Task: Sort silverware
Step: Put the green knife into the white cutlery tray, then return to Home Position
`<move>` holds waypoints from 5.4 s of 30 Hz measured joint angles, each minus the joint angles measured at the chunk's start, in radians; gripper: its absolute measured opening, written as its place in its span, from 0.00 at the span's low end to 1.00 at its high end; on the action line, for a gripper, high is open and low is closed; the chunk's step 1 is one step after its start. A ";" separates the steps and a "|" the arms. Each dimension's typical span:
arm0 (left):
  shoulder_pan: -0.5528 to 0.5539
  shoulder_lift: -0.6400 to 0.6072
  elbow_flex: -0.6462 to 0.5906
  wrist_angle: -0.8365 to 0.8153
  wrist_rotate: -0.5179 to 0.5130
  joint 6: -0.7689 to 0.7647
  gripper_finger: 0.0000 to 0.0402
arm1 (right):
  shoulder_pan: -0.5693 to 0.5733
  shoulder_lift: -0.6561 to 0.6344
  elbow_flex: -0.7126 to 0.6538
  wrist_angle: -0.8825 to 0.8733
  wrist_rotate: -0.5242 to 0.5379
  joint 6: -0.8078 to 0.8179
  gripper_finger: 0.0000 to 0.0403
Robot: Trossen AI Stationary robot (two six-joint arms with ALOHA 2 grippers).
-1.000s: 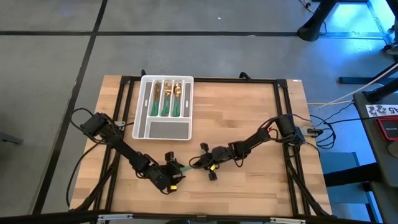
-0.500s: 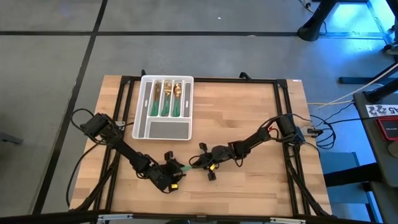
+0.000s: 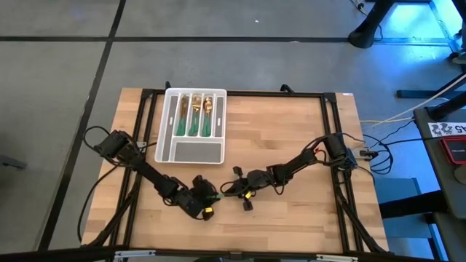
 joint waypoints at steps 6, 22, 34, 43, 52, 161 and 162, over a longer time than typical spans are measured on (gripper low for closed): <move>0.019 0.000 -0.001 0.037 0.084 0.006 0.14 | 0.001 0.000 0.000 -0.009 -0.006 -0.007 0.08; -0.008 0.000 0.000 0.028 0.041 0.032 0.14 | 0.008 -0.252 0.002 -0.297 0.081 -0.110 0.44; -0.085 -0.168 0.140 -0.348 -0.320 0.021 0.14 | 0.151 -0.775 0.002 -1.016 0.789 -0.078 0.38; 0.073 -0.455 0.348 -1.483 -0.343 -0.532 0.14 | 0.241 -0.856 0.000 -1.241 0.965 0.135 0.36; 0.529 -0.593 0.217 -1.539 -0.080 -0.378 0.14 | 0.250 -0.823 0.000 -1.270 1.004 0.207 0.36; 0.428 -1.654 -0.731 -0.166 0.296 0.918 0.01 | -0.418 -2.001 -0.913 -0.744 -0.007 0.077 0.03; 0.428 -1.654 -0.731 -0.164 0.289 0.916 0.01 | -0.418 -2.001 -0.913 -0.764 0.019 0.077 0.03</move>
